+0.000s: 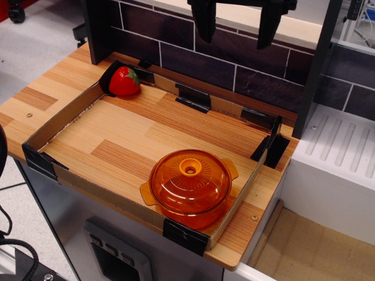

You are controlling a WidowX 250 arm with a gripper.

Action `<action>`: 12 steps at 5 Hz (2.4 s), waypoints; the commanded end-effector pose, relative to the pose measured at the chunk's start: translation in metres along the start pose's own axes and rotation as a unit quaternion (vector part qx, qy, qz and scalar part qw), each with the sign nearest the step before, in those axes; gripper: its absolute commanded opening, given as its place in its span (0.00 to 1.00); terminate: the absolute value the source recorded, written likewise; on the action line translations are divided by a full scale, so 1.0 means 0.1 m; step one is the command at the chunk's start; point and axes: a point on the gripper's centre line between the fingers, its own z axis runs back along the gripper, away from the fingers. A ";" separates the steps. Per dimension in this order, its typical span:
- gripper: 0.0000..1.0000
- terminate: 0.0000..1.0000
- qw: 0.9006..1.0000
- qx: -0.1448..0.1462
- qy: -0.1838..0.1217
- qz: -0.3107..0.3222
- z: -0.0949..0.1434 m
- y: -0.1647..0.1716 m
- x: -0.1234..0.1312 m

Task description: Take lid off pot

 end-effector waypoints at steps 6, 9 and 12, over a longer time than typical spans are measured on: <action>1.00 0.00 0.994 -0.009 0.036 -0.099 -0.40 0.39 -0.75; 1.00 0.00 0.995 -0.009 0.025 -0.101 -0.68 0.32 -0.82; 1.00 0.00 0.994 -0.002 0.029 -0.104 -0.86 0.21 -0.86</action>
